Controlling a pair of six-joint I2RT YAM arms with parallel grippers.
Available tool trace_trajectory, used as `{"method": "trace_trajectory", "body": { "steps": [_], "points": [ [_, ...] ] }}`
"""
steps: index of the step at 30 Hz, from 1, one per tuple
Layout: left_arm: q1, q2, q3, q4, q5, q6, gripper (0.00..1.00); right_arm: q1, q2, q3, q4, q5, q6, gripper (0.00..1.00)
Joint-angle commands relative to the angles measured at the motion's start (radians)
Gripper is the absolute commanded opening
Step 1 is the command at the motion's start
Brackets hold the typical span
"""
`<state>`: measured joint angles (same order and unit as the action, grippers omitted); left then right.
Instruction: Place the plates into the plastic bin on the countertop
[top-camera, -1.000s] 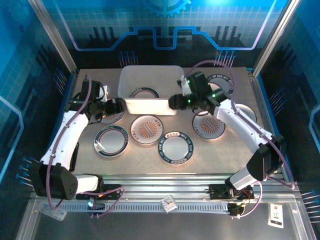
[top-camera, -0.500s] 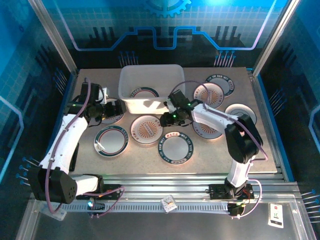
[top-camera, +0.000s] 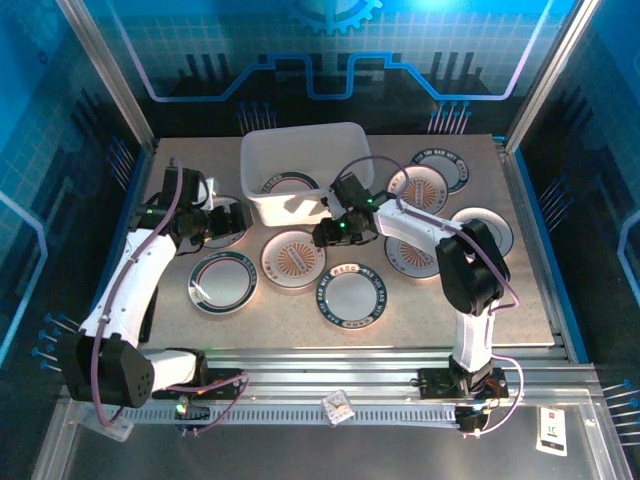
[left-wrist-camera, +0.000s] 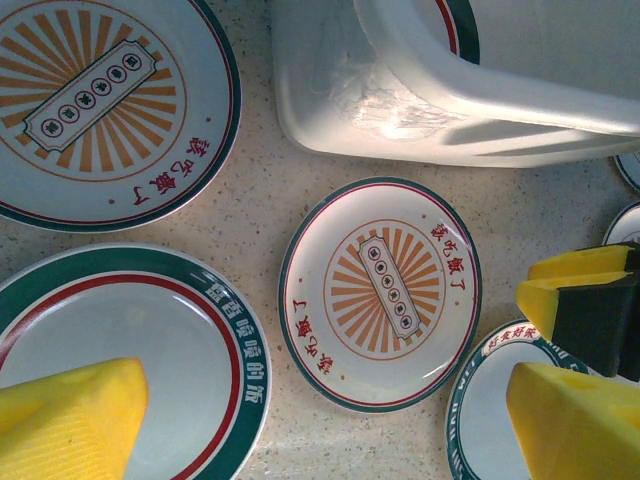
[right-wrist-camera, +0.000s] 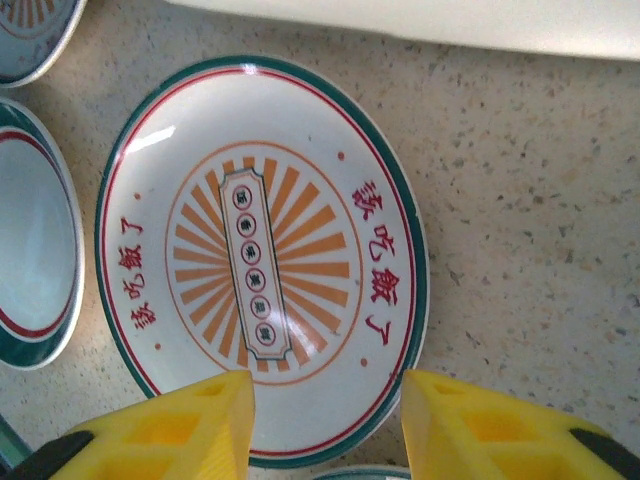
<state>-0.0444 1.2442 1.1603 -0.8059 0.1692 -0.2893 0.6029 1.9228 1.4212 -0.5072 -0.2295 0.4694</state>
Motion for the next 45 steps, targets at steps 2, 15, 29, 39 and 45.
{"method": "trace_trajectory", "body": {
  "steps": [2,15,29,39,45],
  "points": [
    [0.012,-0.027,-0.014,0.011,-0.017,-0.017,0.94,0.001,0.014,0.028,-0.095,0.000,-0.025,0.45],
    [0.011,-0.069,-0.077,0.050,-0.008,-0.089,0.94,0.001,-0.036,-0.050,-0.090,0.067,0.084,0.46],
    [0.024,-0.095,-0.254,0.149,0.130,-0.199,0.90,-0.002,-0.080,-0.150,0.087,-0.011,0.270,0.47],
    [0.023,-0.040,-0.325,0.216,0.195,-0.244,0.87,-0.002,-0.035,-0.166,0.159,0.044,0.389,0.46],
    [0.021,0.005,-0.336,0.234,0.205,-0.249,0.86,-0.001,-0.010,-0.157,0.144,0.082,0.433,0.46]
  ]
}}
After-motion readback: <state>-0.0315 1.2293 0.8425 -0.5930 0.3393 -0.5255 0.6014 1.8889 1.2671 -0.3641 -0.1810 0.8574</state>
